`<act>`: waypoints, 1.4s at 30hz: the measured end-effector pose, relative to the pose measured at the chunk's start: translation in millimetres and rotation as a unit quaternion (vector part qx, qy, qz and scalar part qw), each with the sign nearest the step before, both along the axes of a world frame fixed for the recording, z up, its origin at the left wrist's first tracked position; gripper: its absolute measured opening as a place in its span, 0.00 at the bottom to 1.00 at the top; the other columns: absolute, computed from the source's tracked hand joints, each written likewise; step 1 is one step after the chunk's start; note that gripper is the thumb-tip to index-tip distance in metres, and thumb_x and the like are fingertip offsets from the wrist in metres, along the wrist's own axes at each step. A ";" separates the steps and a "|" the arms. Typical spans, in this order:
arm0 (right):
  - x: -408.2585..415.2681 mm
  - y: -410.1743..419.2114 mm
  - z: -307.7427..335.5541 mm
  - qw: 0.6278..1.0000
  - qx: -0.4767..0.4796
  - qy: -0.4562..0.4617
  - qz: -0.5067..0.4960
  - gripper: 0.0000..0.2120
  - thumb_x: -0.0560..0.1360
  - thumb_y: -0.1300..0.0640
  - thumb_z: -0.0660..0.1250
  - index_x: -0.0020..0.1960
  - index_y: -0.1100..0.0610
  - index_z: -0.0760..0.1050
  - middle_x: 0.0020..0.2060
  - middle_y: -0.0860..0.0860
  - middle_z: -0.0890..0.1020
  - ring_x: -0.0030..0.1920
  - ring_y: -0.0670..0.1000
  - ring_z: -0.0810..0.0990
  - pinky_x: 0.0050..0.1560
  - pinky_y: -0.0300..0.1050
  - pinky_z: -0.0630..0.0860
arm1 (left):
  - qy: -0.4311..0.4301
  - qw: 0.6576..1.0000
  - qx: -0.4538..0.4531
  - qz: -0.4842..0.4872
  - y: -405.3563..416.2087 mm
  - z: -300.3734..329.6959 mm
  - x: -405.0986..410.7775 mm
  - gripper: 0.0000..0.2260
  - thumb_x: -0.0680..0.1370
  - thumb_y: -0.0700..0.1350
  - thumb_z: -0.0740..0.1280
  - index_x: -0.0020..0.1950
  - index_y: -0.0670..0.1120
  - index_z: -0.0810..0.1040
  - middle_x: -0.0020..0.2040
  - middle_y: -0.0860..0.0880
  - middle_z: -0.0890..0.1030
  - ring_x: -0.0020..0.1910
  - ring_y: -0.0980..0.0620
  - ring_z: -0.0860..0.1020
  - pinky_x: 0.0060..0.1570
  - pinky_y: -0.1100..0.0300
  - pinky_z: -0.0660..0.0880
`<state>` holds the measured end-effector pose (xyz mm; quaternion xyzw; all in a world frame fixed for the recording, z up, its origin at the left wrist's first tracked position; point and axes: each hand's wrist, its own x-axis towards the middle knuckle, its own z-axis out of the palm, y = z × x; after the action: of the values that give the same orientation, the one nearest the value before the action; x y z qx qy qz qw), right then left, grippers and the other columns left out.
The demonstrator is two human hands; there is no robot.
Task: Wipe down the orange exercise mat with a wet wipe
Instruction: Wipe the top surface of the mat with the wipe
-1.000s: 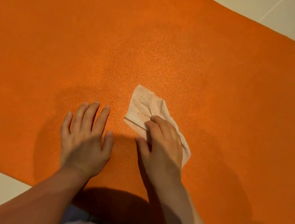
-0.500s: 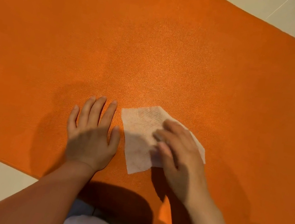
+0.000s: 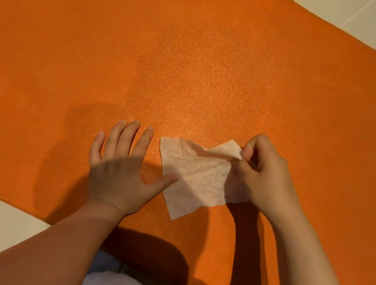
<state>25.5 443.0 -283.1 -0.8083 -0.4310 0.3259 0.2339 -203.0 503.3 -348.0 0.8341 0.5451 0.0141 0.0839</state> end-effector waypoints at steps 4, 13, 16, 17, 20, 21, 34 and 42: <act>8.8 2.1 5.5 0.940 0.062 0.297 -0.154 0.19 0.72 0.78 0.63 0.44 0.53 0.71 0.30 0.50 0.71 0.30 0.47 0.68 0.29 0.39 0.64 | -0.001 1.000 -0.002 -0.004 1.1 -0.4 -1.3 0.44 0.70 0.77 0.52 0.75 0.49 0.68 0.74 0.43 0.68 0.75 0.44 0.60 0.73 0.43 0.51; 12.7 -13.9 -13.6 0.950 0.161 -0.091 -0.251 0.08 0.72 0.62 0.65 0.46 0.50 0.76 0.45 0.52 0.77 0.42 0.44 0.75 0.49 0.41 0.74 | -0.002 1.000 0.001 -0.008 0.7 -1.8 -3.1 0.42 0.70 0.75 0.53 0.75 0.49 0.67 0.74 0.43 0.68 0.75 0.43 0.60 0.73 0.43 0.51; -40.6 -1.9 -30.8 0.971 0.114 -0.132 -0.165 0.17 0.75 0.52 0.61 0.59 0.59 0.78 0.56 0.59 0.78 0.59 0.57 0.75 0.62 0.48 0.68 | -0.006 1.000 0.002 -0.005 -0.5 -2.4 -2.5 0.40 0.73 0.74 0.52 0.75 0.49 0.67 0.74 0.44 0.67 0.76 0.43 0.60 0.73 0.44 0.50; -63.4 7.1 -37.4 0.979 0.051 -0.128 -0.150 0.25 0.76 0.47 0.56 0.68 0.59 0.73 0.67 0.61 0.73 0.68 0.59 0.69 0.70 0.51 0.61 | -0.010 1.000 0.005 -0.003 -1.0 -2.9 -2.4 0.38 0.74 0.72 0.52 0.75 0.49 0.68 0.74 0.44 0.67 0.76 0.44 0.59 0.72 0.44 0.50; -113.7 25.1 -62.2 0.970 -0.059 -0.187 -0.144 0.36 0.77 0.38 0.46 0.80 0.57 0.53 0.79 0.58 0.50 0.79 0.57 0.46 0.75 0.56 0.39 | -0.044 0.999 0.022 0.008 -3.0 -4.4 -2.9 0.31 0.78 0.64 0.52 0.75 0.49 0.68 0.74 0.44 0.68 0.76 0.44 0.60 0.72 0.43 0.51; -117.3 25.1 -67.4 0.965 -0.052 -0.221 -0.128 0.37 0.78 0.37 0.46 0.80 0.57 0.51 0.79 0.58 0.50 0.79 0.57 0.46 0.75 0.59 0.39 | -0.053 0.998 0.026 0.010 -3.1 -4.5 -2.6 0.29 0.78 0.62 0.53 0.75 0.49 0.68 0.74 0.44 0.68 0.76 0.44 0.60 0.72 0.44 0.51; 73.5 -51.9 -68.0 0.906 -0.154 -0.254 -0.301 0.34 0.81 0.41 0.42 0.80 0.62 0.44 0.79 0.60 0.47 0.79 0.58 0.44 0.76 0.56 0.39 | -0.039 0.999 0.028 0.009 -0.8 -6.2 -0.7 0.27 0.79 0.59 0.53 0.74 0.48 0.69 0.73 0.43 0.69 0.74 0.43 0.61 0.71 0.45 0.51; -67.8 97.0 -70.4 0.926 0.036 -0.290 0.238 0.29 0.83 0.47 0.41 0.80 0.59 0.48 0.80 0.56 0.49 0.79 0.57 0.46 0.76 0.54 0.37 | -0.047 0.998 0.043 0.007 -0.9 -8.5 -3.5 0.26 0.79 0.58 0.54 0.73 0.48 0.69 0.72 0.44 0.69 0.74 0.42 0.62 0.72 0.42 0.54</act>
<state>-42.4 539.9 -353.5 -0.7321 -0.6713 0.1075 0.0430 -206.4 502.5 -356.5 0.8317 0.5449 0.0768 0.0736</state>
